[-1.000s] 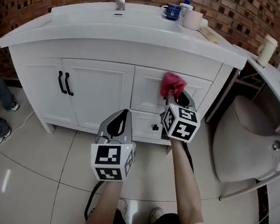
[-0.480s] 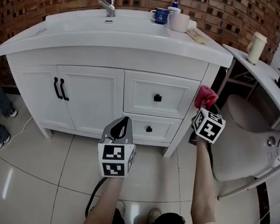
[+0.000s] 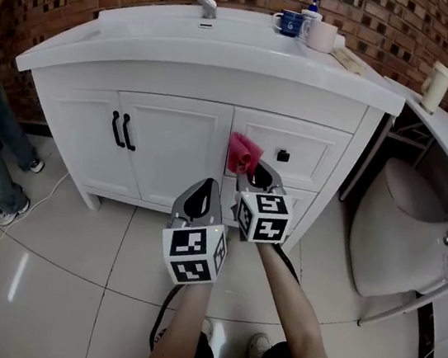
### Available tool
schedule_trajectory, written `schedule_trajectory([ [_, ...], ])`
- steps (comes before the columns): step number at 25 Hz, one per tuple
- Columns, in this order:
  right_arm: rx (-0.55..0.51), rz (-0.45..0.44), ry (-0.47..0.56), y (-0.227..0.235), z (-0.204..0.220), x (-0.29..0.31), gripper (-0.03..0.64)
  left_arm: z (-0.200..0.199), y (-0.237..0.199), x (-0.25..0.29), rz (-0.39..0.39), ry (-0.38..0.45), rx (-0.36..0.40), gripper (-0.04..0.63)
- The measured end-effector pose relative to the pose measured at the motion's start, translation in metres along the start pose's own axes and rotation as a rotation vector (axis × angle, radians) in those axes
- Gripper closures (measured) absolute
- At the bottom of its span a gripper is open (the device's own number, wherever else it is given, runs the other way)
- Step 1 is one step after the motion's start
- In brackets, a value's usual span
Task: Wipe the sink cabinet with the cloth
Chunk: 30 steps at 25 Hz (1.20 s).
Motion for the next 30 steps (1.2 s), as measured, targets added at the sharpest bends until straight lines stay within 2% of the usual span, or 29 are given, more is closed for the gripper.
schedule_trajectory([
  [2, -0.049, -0.008, -0.052, -0.014, 0.019, 0.016, 0.554, -0.002, -0.009, -0.002, -0.018, 0.010, -0.012, 0.580],
  [4, -0.076, 0.019, -0.083, -0.011, 0.028, 0.024, 0.554, -0.005, -0.017, -0.001, -0.026, 0.016, -0.008, 0.580],
  [10, -0.021, 0.222, -0.058, 0.058, 0.016, 0.001, 0.554, -0.006, -0.019, 0.003, -0.019, 0.014, -0.012, 0.581],
  [12, -0.003, 0.248, -0.055, 0.078, 0.013, -0.014, 0.551, -0.005, -0.012, 0.004, -0.005, 0.010, -0.006, 0.580],
  [16, -0.059, 0.273, -0.066, 0.096, 0.013, -0.034, 0.552, 0.002, 0.008, 0.008, 0.029, -0.009, -0.010, 0.581],
  [21, 0.041, 0.426, -0.043, 0.154, 0.010, -0.057, 0.554, 0.013, 0.043, 0.020, 0.099, -0.035, 0.050, 0.580],
  [24, 0.081, 0.494, -0.024, 0.190, 0.005, -0.077, 0.554, 0.023, 0.053, 0.028, 0.116, -0.069, 0.086, 0.580],
  [27, 0.091, 0.563, -0.015, 0.214, 0.002, -0.095, 0.554, 0.028, 0.052, 0.031, 0.105, -0.084, 0.071, 0.580],
  [30, 0.149, 0.636, -0.001, 0.235, 0.002, -0.112, 0.554, 0.024, 0.055, 0.030, 0.098, -0.068, 0.039, 0.580],
])
Point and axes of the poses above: the fingertips, and each gripper's own axes: x forward along the fingers, y to its right, z out of its underside, the point moved 5 cm from there along -x, backward along the fingers, and after that the axes turned 6 degrees about x, right-handed, at the moved point
